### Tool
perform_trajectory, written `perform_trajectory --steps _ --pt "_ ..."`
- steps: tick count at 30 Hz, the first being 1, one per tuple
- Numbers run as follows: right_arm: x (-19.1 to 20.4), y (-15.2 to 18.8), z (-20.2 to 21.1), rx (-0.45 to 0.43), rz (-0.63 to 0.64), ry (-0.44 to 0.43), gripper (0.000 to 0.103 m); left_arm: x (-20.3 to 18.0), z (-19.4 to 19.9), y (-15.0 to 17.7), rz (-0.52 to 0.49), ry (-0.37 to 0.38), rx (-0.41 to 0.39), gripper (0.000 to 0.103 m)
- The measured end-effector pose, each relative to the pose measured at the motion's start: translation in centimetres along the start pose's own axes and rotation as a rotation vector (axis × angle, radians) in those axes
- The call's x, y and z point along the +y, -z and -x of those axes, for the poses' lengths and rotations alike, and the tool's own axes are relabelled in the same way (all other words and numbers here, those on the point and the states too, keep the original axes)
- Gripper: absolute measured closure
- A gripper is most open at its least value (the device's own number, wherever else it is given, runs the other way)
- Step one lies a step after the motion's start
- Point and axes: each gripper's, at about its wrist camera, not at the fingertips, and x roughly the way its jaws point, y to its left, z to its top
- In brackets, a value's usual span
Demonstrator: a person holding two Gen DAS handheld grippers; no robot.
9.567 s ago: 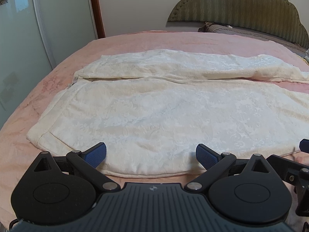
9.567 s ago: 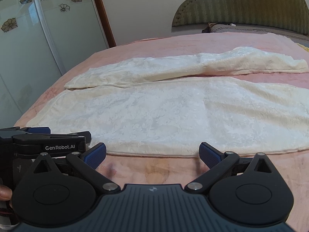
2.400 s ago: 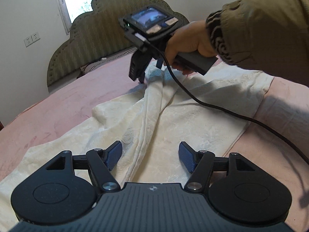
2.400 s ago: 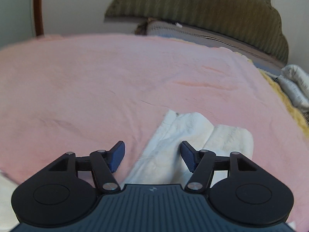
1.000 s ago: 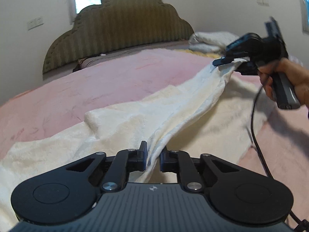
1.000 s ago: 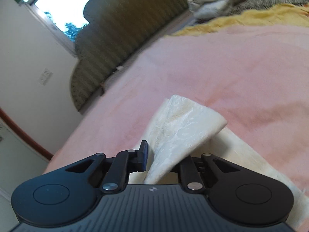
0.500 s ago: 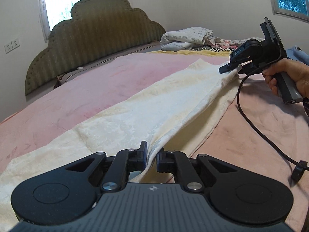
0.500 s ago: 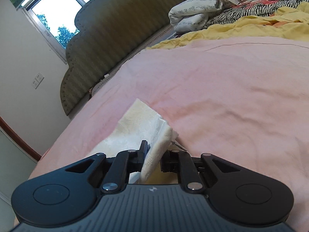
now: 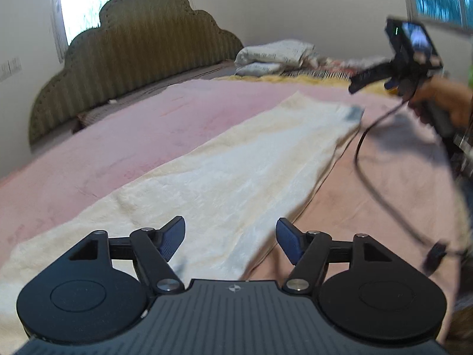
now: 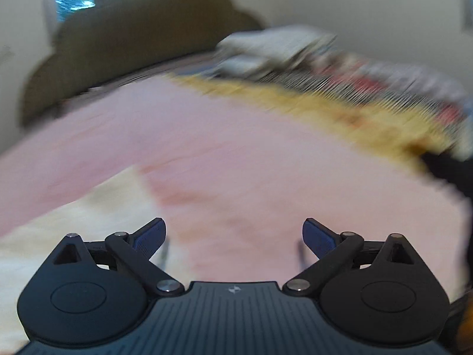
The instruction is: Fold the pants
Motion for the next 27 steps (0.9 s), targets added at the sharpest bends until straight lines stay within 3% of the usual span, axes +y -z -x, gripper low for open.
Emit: perform_trajectory --steps 2,3,5,8,10,13,16,19,21,23,27 --pt "1.4 -0.8 1.1 -0.069 0.082 0.081 0.003 1.2 0.3 -0.8 0.084 0.025 -0.022 0.027" --pt "2.3 -1.1 1.7 -0.094 0.111 0.045 0.003 1.8 0.2 -1.2 0.123 0.011 -0.031 0.025" --pt "4.7 -1.4 2.4 -0.092 0.145 -0.134 0.0 3.5 -0.4 -1.9 0.199 -0.066 -0.026 0.02" --pt "8.4 -1.4 2.2 0.015 0.197 -0.543 0.0 6.2 -1.7 -1.9 0.269 -0.203 0.048 0.02" --pt "11.1 -1.1 1.6 0.069 0.275 -0.698 0.0 8.4 -2.4 -1.6 0.333 -0.238 0.107 0.02" --pt "14.4 -0.1 -0.9 0.174 0.446 -0.704 0.0 11.8 -3.4 -0.7 0.474 -0.245 0.18 0.02" --pt "15.4 0.2 -4.7 0.274 0.472 -0.612 0.0 14.6 -4.9 0.0 0.581 -0.266 0.212 0.02" --pt "14.4 -1.1 -6.7 0.207 0.417 -0.509 0.0 14.5 -5.4 -0.8 0.524 -0.352 0.226 0.02" --pt "13.7 -2.0 -6.0 0.187 0.327 -0.413 0.0 13.8 -4.8 -1.4 0.505 -0.325 0.222 0.02" --pt "13.3 -2.0 -3.9 0.162 0.319 -0.467 0.0 12.5 -3.8 -1.6 0.487 -0.244 0.192 0.017" --pt "13.9 0.3 -0.1 0.231 0.431 -0.674 0.0 9.5 -3.4 -1.4 0.426 -0.175 0.177 0.015"
